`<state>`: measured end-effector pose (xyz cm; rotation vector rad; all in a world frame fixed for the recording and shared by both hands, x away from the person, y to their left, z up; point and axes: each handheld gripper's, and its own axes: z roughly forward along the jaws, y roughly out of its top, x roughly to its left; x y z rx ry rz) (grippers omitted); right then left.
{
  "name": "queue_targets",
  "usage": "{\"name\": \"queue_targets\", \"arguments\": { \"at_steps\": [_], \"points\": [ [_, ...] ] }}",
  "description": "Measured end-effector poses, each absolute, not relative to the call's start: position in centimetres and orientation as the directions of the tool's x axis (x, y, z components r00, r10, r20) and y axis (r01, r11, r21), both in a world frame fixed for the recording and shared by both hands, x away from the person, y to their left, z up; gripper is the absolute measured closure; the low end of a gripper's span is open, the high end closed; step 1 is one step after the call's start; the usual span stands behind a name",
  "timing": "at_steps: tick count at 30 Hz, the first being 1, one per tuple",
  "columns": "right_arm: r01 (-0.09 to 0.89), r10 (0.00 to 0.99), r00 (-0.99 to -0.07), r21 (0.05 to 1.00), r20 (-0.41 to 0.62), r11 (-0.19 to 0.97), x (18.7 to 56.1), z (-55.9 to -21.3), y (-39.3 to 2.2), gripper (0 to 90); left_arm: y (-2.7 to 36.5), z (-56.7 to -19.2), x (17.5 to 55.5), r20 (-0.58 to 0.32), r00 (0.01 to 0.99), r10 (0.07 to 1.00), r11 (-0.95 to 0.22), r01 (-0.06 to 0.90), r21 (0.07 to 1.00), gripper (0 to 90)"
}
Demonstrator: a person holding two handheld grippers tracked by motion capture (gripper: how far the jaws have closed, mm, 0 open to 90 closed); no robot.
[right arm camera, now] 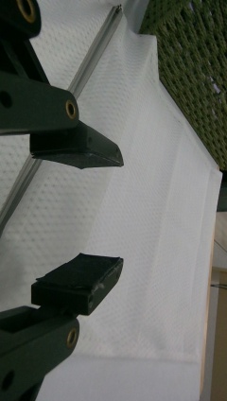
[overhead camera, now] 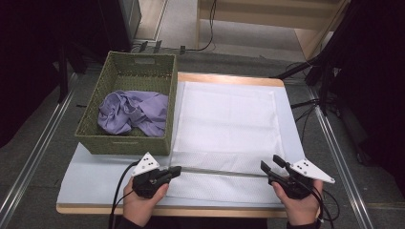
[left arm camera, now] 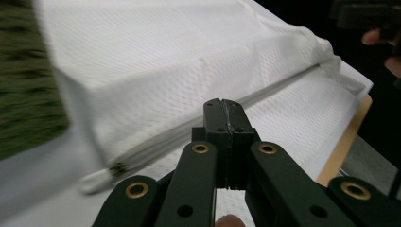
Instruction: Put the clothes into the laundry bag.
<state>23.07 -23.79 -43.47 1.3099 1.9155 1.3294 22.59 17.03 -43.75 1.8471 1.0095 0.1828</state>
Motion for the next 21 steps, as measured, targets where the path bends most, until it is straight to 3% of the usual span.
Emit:
{"name": "queue_targets", "arguments": {
  "at_steps": [9,21],
  "points": [
    [0.467,0.843,-0.516,0.875,0.15,0.13,25.1,-44.2,-20.2,47.7,12.0,-45.9,23.1,-0.3,0.708,0.639,-0.287,0.582,0.761,90.0],
    [0.489,0.764,-0.629,0.837,0.144,0.245,26.9,-46.2,-16.4,53.0,10.4,-47.7,23.2,-0.263,0.722,0.64,-0.37,0.589,0.718,90.0]
  ]
}}
